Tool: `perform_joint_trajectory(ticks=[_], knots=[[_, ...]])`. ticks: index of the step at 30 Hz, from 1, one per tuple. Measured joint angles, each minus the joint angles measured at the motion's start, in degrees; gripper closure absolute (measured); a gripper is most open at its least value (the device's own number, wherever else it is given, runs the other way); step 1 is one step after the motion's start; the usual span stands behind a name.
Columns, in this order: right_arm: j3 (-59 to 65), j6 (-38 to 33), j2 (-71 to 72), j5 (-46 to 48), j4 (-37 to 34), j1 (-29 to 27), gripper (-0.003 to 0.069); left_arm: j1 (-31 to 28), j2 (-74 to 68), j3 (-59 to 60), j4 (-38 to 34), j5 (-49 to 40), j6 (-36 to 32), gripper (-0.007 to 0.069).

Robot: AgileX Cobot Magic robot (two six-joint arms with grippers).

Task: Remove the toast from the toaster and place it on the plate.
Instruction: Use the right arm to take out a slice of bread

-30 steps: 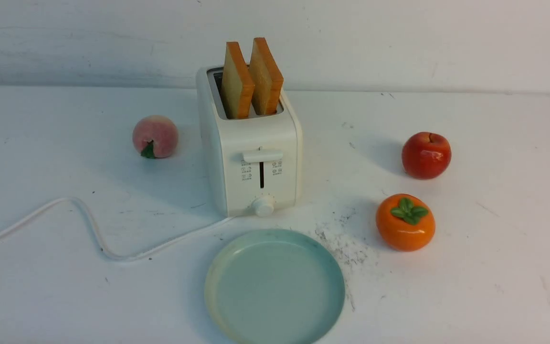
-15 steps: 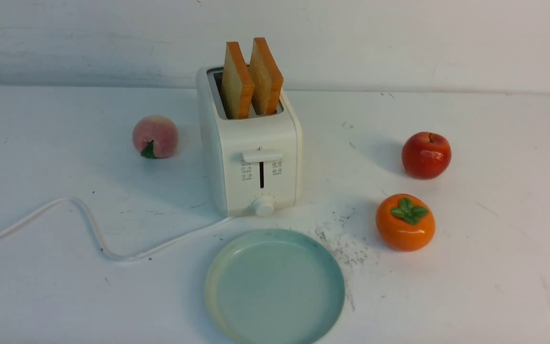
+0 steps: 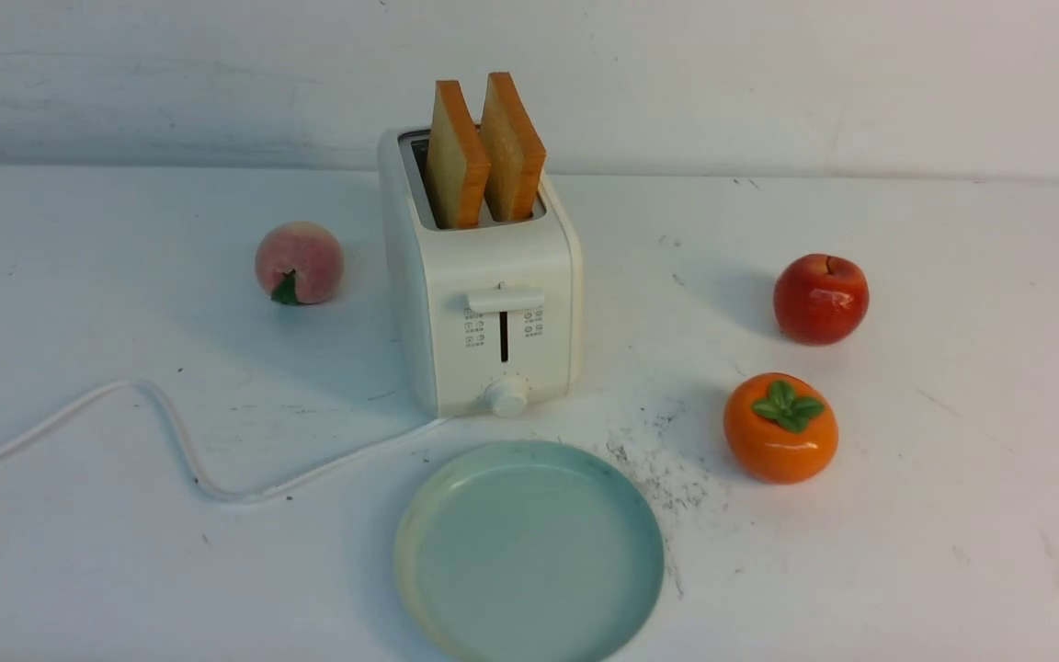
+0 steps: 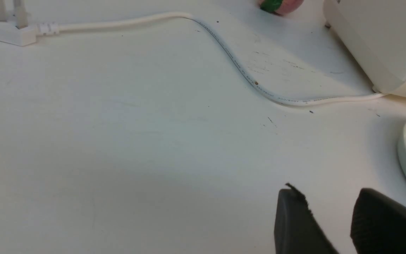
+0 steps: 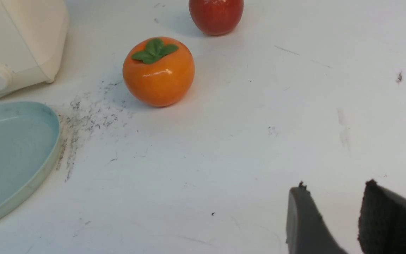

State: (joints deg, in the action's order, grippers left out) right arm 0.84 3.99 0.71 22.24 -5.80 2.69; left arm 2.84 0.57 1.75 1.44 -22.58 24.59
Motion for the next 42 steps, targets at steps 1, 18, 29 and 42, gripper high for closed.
perform_joint_trajectory(ticks=[1,18,29,42], knots=[[0.0,0.0,0.0,0.0,0.0,0.0,0.0419,0.0,0.0,0.0,0.0,0.0,0.0,0.0386],[0.0,0.0,0.0,0.0,0.0,0.0,0.0419,0.0,0.0,0.0,0.0,0.0,0.0,0.0386],[0.0,0.0,0.0,0.0,0.0,0.0,0.0419,0.0,0.0,0.0,0.0,0.0,0.0,0.0386],[0.0,1.5,0.0,-0.3,-1.4,0.0,0.0419,0.0,0.0,0.0,-16.2,2.4,9.5,0.0386]])
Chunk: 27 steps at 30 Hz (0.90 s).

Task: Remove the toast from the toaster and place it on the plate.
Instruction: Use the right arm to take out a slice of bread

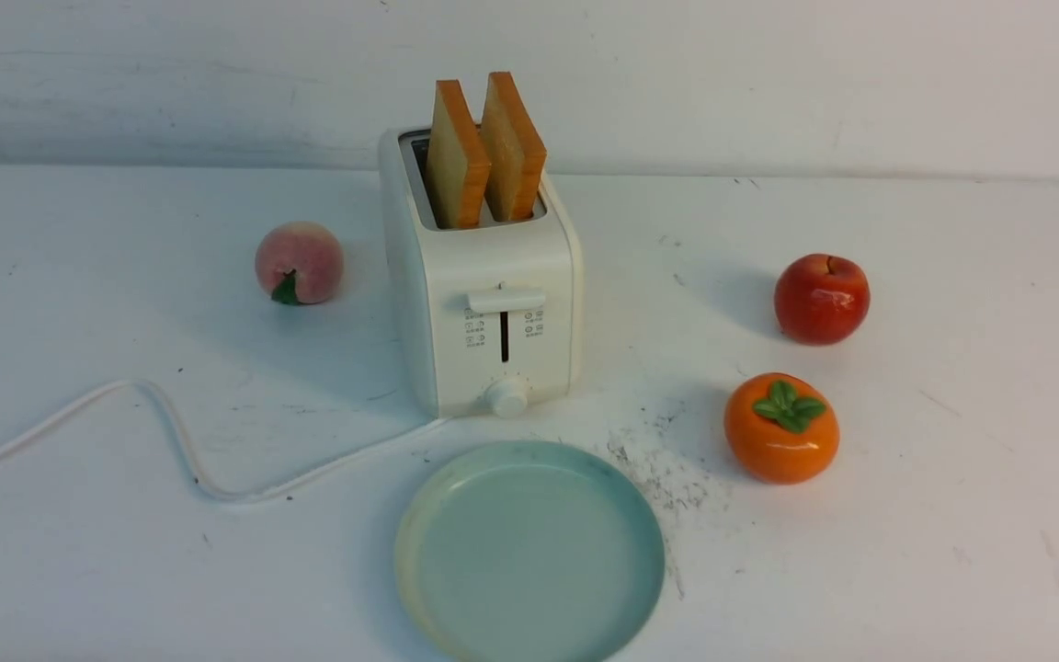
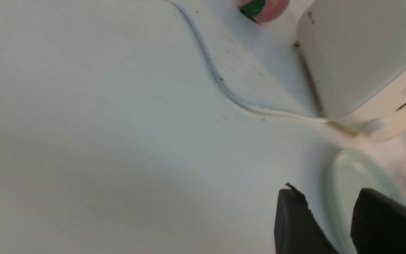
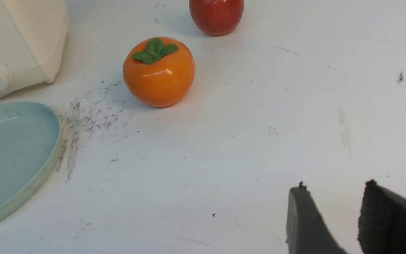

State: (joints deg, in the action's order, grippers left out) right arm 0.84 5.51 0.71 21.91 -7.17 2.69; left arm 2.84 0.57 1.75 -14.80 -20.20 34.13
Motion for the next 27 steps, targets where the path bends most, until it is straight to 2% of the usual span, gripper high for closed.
perform_joint_trajectory(ticks=[1,2,3,4,6,7,8,11,18,22,25,26,27], knots=[[0.1,2.1,0.0,-0.3,-3.4,0.0,0.0419,0.0,0.0,0.0,-6.1,0.8,3.8,0.0386],[0.1,2.1,0.0,-0.3,-3.4,0.0,0.0419,0.0,0.0,0.0,-6.1,1.0,3.8,0.0386],[0.2,6.7,0.0,-1.1,-10.2,0.0,0.0419,0.0,0.0,0.0,-13.2,2.5,6.7,0.0386],[0.3,6.7,0.0,-1.1,-10.2,0.0,0.0419,0.0,0.0,0.0,-13.2,2.7,6.7,0.0386],[0.5,13.1,0.0,-1.2,-20.9,0.0,0.0419,0.0,0.0,0.0,-19.3,4.7,7.8,0.0386],[0.5,13.5,0.0,-1.2,-21.6,0.0,0.0419,0.0,0.0,0.0,-19.6,4.8,7.9,0.0386],[0.5,15.9,0.0,-1.2,-26.6,0.0,0.0419,0.0,0.0,0.0,-21.9,5.4,8.1,0.0386],[0.5,17.6,0.0,-1.4,-33.2,0.0,0.0419,0.0,0.0,0.0,-23.0,6.0,8.3,0.0386],[0.5,18.0,0.0,-5.2,-44.4,0.0,0.0438,0.0,0.0,0.0,-23.5,8.4,8.4,0.0386],[-1.6,12.6,0.0,-6.1,-45.1,0.0,0.0506,0.0,0.0,0.0,-26.3,12.1,8.4,0.0386],[-8.9,-1.6,-0.3,-8.9,-45.8,0.0,0.0617,0.0,0.0,-0.4,-32.3,15.5,8.4,0.0386],[-10.0,-3.5,-0.5,-9.5,-45.9,0.0,0.0631,0.0,0.0,-0.7,-33.0,15.4,8.4,0.0386],[-13.8,-10.2,-2.2,-10.6,-46.1,0.0,0.0662,0.0,0.0,-2.7,-34.8,14.6,7.7,0.0388]])
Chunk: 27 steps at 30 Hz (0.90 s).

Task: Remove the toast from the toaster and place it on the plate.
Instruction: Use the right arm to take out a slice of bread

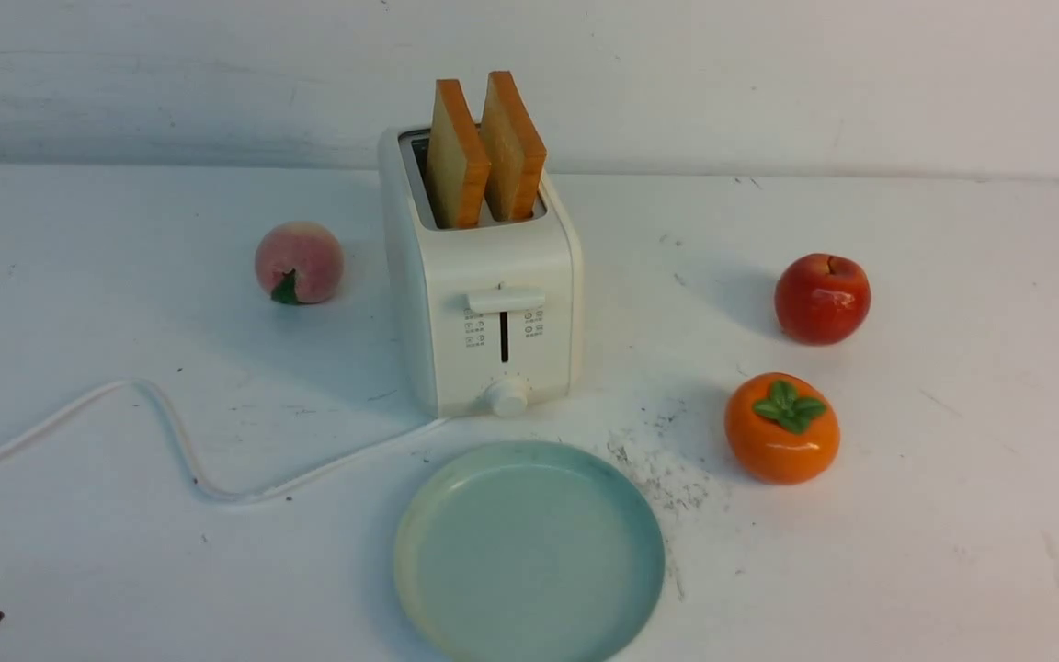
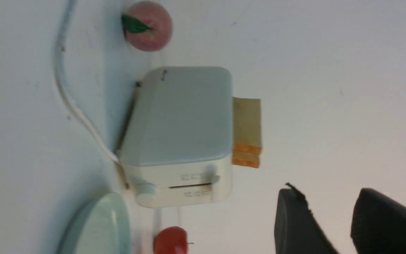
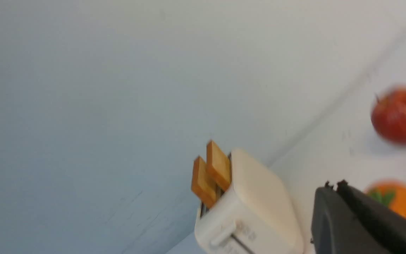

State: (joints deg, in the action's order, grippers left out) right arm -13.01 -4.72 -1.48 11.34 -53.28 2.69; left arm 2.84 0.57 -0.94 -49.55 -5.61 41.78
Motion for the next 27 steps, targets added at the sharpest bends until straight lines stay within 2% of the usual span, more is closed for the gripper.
perform_joint_trajectory(ticks=[1,4,6,8,9,11,12,13,14,15,16,23,27], knots=[[-4.0,-5.4,-3.1,-0.5,-0.1,0.0,0.0666,0.0,0.0,-2.1,-0.6,-0.7,-1.5,0.0394],[-9.8,-14.0,-9.9,0.0,-0.1,0.0,0.0664,0.0,0.0,-5.9,-0.9,-3.1,-5.1,0.0428],[-17.5,-20.9,-21.7,3.5,0.1,0.0,0.0663,0.0,-2.5,-11.4,-1.1,-6.8,-11.7,0.0502],[-25.8,-23.4,-32.4,11.3,1.7,0.0,0.0663,0.0,-5.5,-14.5,-1.2,-9.8,-16.4,0.0570],[-26.6,-23.4,-33.5,12.3,2.0,0.0,0.0663,0.0,-5.9,-15.2,-1.2,-10.1,-17.5,0.0576],[-39.1,-21.9,-49.8,29.4,7.0,0.0,0.0661,0.0,-10.9,-19.1,-1.1,-15.5,-24.4,0.0638],[-40.1,-21.7,-49.8,30.9,7.4,0.0,0.0661,0.0,-11.7,-19.1,-1.1,-15.9,-24.4,0.0638],[-47.4,-20.3,-58.0,41.1,10.6,0.2,0.0662,0.0,-14.5,-21.1,-1.1,-18.9,-27.6,0.0638],[-49.5,-20.0,-61.5,43.9,11.5,0.3,0.0662,0.0,-15.3,-21.5,-1.1,-20.2,-28.7,0.0638],[-57.2,-19.6,-69.2,51.9,14.4,0.7,0.0662,0.0,-18.3,-22.7,-1.4,-23.0,-31.0,0.0638],[-62.3,-19.9,-75.3,56.1,15.6,1.3,0.0662,0.0,-20.2,-23.1,-1.5,-24.4,-32.1,0.0638],[-84.8,-22.2,-96.7,59.0,11.9,8.0,0.0662,0.0,-29.7,-23.3,-1.6,-29.3,-33.6,0.0638],[-101.3,-17.7,-106.6,59.7,15.1,12.7,0.0662,0.0,-33.5,-23.3,-1.6,-29.5,-34.5,0.0638]])
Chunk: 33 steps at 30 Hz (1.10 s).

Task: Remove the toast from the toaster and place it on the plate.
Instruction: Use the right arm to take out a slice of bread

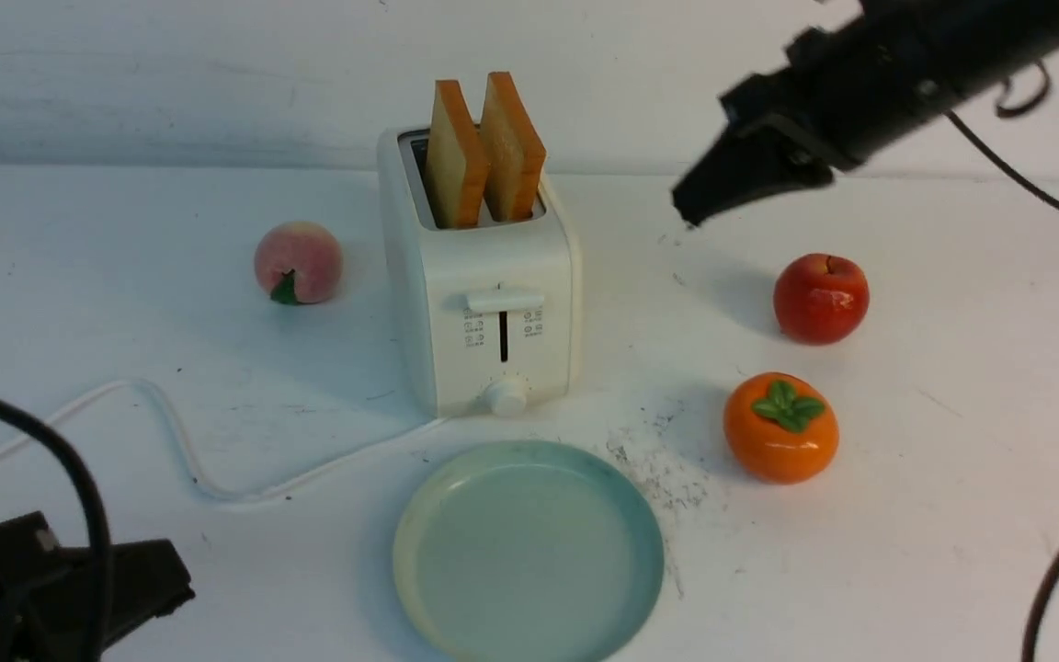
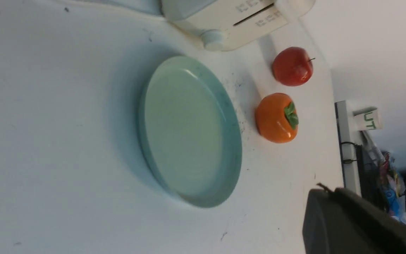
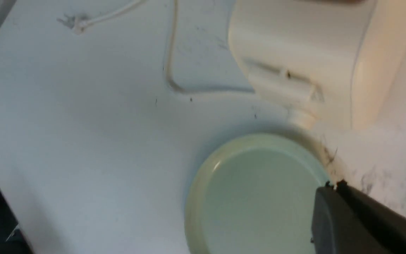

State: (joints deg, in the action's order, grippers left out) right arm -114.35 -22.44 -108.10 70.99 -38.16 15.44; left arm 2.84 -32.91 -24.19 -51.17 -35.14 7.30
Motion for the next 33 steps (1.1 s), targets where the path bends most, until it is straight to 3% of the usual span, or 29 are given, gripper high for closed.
perform_joint_trajectory(ticks=[10,14,20,25,33], knots=[[-47.2,7.0,-30.8,0.9,1.8,6.2,0.0647,0.0,-4.7,0.0,0.5,3.0,-5.0,0.0638],[-53.2,11.8,-34.3,1.3,7.3,6.2,0.0642,0.0,-4.9,0.0,0.5,2.9,-5.1,0.0638],[-53.9,13.2,-34.3,1.6,16.4,6.1,0.0595,0.0,-4.9,0.0,0.7,2.7,-5.1,0.0638],[-53.9,16.6,-34.4,1.4,21.2,6.1,0.0422,0.0,-4.9,0.0,0.9,2.2,-5.1,0.0638],[-54.0,17.7,-36.7,-3.6,18.0,6.3,0.0139,0.0,-4.9,0.0,1.0,1.6,-5.1,0.0638]])
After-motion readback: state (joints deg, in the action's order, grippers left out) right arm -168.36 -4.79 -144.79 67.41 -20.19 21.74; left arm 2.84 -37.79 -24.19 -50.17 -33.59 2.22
